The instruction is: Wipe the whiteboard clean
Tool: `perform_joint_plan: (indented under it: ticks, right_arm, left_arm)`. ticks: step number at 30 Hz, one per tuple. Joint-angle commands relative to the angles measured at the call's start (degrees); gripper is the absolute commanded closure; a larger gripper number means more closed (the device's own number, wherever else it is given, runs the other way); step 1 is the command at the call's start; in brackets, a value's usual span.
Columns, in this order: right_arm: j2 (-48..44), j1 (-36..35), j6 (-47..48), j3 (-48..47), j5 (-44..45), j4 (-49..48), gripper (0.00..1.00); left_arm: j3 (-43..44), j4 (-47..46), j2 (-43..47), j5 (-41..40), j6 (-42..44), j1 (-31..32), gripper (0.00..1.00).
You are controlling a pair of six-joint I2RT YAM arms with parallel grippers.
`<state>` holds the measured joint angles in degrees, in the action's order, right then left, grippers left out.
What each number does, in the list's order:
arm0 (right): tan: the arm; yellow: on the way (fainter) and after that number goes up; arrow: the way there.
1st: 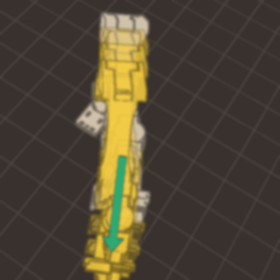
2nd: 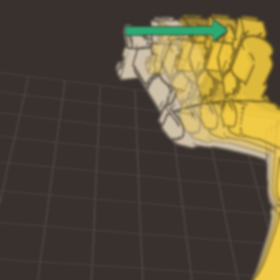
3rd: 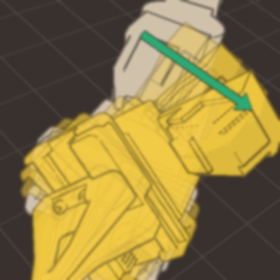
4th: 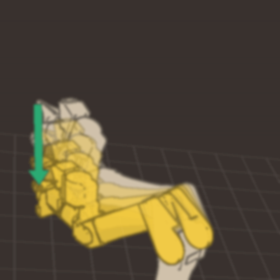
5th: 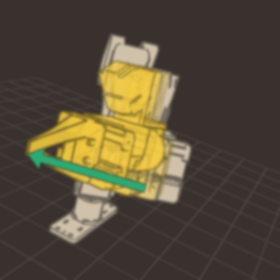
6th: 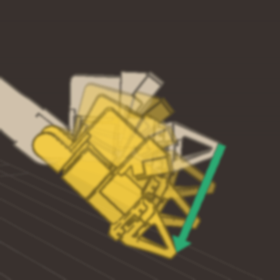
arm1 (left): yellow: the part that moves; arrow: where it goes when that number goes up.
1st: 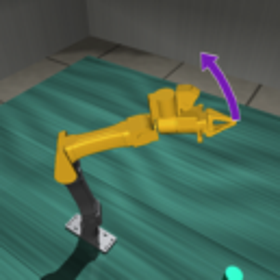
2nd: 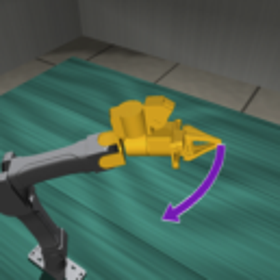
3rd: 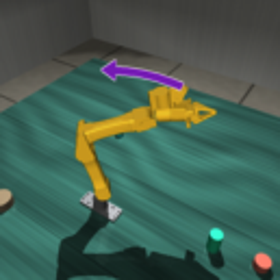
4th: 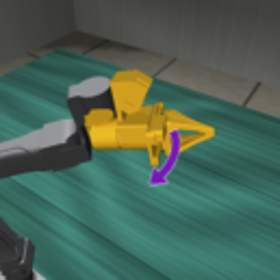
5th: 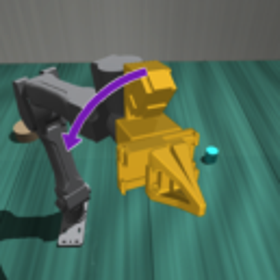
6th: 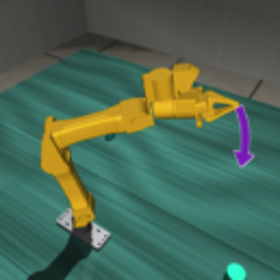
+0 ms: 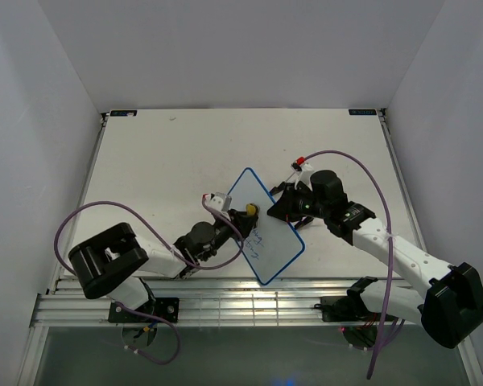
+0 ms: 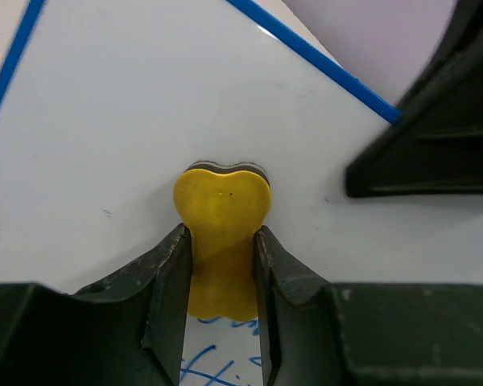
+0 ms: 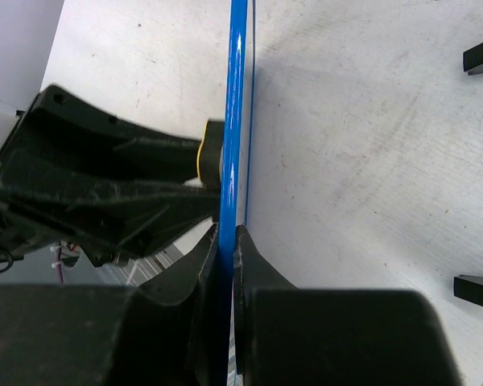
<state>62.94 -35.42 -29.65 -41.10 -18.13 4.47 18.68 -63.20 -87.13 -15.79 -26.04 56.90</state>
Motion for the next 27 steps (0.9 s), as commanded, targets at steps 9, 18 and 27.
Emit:
perform_joint_plan:
  ticks: [9, 18, 27]
  right_arm:
    - [-2.3, -3.0, -4.4, -0.8, -16.5, -12.2, 0.92]
    - [-3.0, -3.0, -5.1, -1.2, -16.7, -12.8, 0.92]
    - [-1.6, -3.0, -5.6, -0.8, -16.7, -14.0, 0.92]
  left_arm:
    - [-1.3, 8.5, -1.5, 5.2, -6.2, -15.1, 0.96]
    - [-1.9, 2.7, -10.3, 10.2, -9.9, -21.2, 0.96]
    - [-4.1, -4.6, -11.2, 15.7, -11.4, -18.6, 0.96]
